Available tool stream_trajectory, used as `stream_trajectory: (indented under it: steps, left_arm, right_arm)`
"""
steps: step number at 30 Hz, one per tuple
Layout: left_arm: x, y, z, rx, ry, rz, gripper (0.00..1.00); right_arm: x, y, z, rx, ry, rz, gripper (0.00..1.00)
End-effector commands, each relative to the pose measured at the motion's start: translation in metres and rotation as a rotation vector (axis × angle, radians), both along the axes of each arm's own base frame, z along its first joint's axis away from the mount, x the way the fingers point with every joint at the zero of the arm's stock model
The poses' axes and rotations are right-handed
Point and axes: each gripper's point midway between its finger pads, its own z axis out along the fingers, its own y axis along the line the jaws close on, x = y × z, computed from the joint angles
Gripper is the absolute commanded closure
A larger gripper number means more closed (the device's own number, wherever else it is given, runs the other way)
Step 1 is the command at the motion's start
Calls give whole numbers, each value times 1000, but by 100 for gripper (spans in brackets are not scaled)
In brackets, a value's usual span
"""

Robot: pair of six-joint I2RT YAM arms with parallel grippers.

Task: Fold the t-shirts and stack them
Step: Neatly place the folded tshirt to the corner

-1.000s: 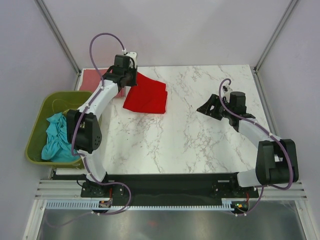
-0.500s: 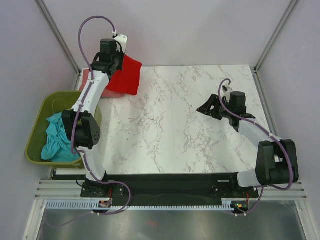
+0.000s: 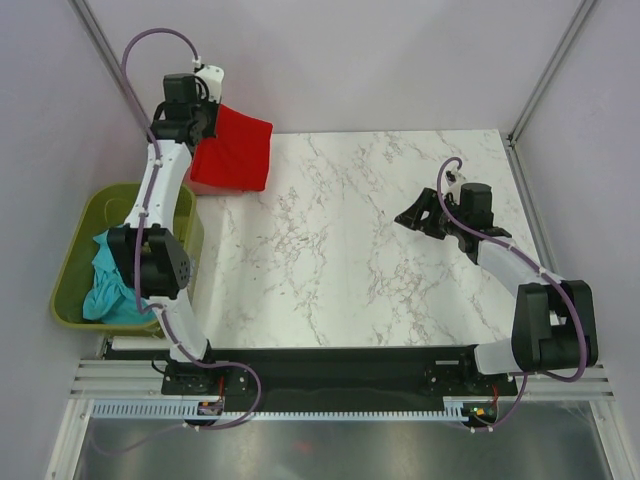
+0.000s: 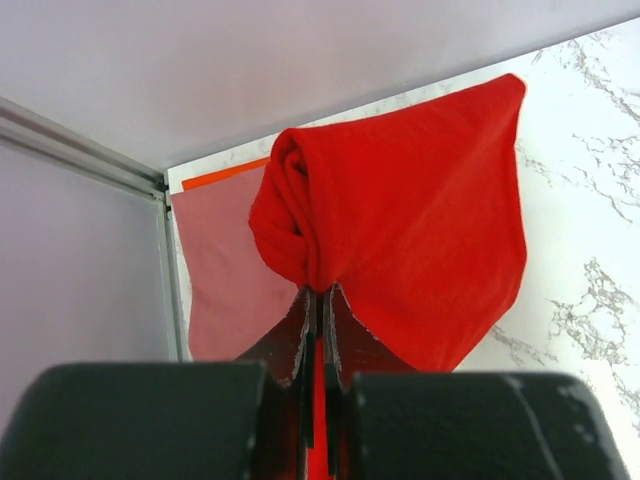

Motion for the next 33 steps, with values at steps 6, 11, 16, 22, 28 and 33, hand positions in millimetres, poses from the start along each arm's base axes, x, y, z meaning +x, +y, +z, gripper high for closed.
stream_trajectory:
  steps: [6,11,16,22,28,33]
  left_arm:
    - [50,76,24,-107,-128,16,98]
    - [80,109,20,-175,-184,43,98]
    - [101,145,-22,-176,-182,175,70]
    - [96,166,-19,-194,-210,355,42]
    - [67,100,-3,-158,-162,251,41]
    - [42,23,-17,-165,-80,72,43]
  right_arm:
    - [9,-2,21,-16,-80,-3,23]
    - [12,-3,15,-18,-67,-17,23]
    - [14,-6,7,-22,-55,-36,23]
    - [17,-9,-1,-37,-38,-52,22]
    - [15,-12,0,-57,-40,-56,21]
    - [11,-12,8,-62,-66,-54,21]
